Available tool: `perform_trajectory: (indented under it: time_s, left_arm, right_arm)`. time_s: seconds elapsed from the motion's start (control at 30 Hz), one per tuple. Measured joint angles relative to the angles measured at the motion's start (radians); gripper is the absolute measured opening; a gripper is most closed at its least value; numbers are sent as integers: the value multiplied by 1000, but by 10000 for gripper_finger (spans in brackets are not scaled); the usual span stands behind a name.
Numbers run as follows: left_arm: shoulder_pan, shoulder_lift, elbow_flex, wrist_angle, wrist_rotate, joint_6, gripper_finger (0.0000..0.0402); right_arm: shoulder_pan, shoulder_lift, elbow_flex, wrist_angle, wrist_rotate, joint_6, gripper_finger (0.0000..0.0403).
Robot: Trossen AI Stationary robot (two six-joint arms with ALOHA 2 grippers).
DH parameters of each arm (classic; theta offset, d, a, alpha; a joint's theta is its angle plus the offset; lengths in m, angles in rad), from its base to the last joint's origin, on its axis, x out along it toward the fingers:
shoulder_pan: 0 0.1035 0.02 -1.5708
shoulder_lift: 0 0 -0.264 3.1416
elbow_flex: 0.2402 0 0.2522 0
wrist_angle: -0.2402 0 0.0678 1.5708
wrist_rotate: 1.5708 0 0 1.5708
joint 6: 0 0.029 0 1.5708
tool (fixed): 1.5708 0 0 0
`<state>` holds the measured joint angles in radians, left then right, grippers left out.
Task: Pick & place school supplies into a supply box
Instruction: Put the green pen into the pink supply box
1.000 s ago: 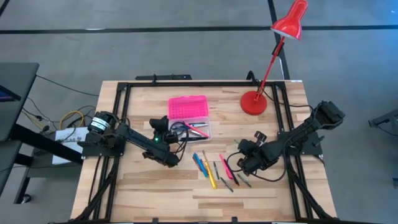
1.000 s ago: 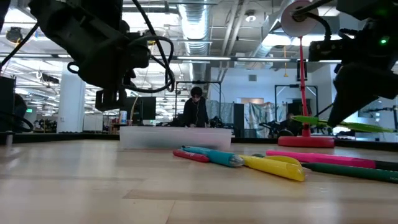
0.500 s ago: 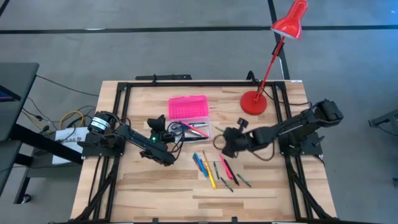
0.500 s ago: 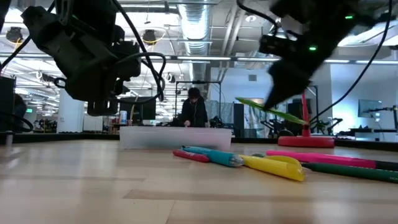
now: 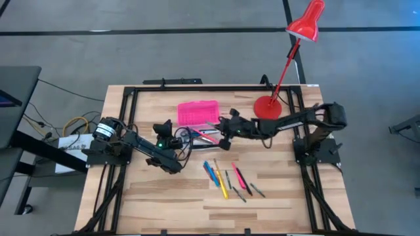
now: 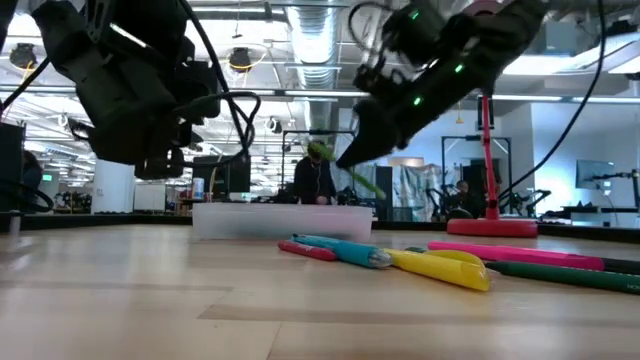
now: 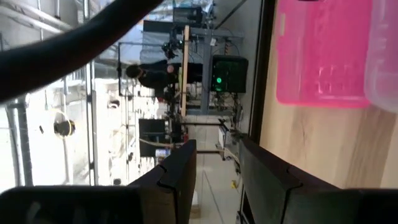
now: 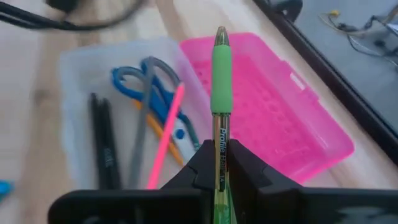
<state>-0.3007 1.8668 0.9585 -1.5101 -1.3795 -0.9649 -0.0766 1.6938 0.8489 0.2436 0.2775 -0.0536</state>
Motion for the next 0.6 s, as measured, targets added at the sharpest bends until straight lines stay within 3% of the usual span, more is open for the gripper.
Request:
perform_trajectory:
  time_s: [0.13, 0.33, 0.6]
  left_arm:
    - [0, 0, -3, -62, 34, -96, 116]
    - [0, 0, -50, -62, 40, -99, 116]
    - [0, 0, -92, -61, 54, -119, 116]
  right_arm:
    - [0, 81, 58, 5, -2, -4, 20]
    - [2, 159, 149, -4, -19, -25, 22]
    - [2, 156, 185, -33, -43, 38, 29]
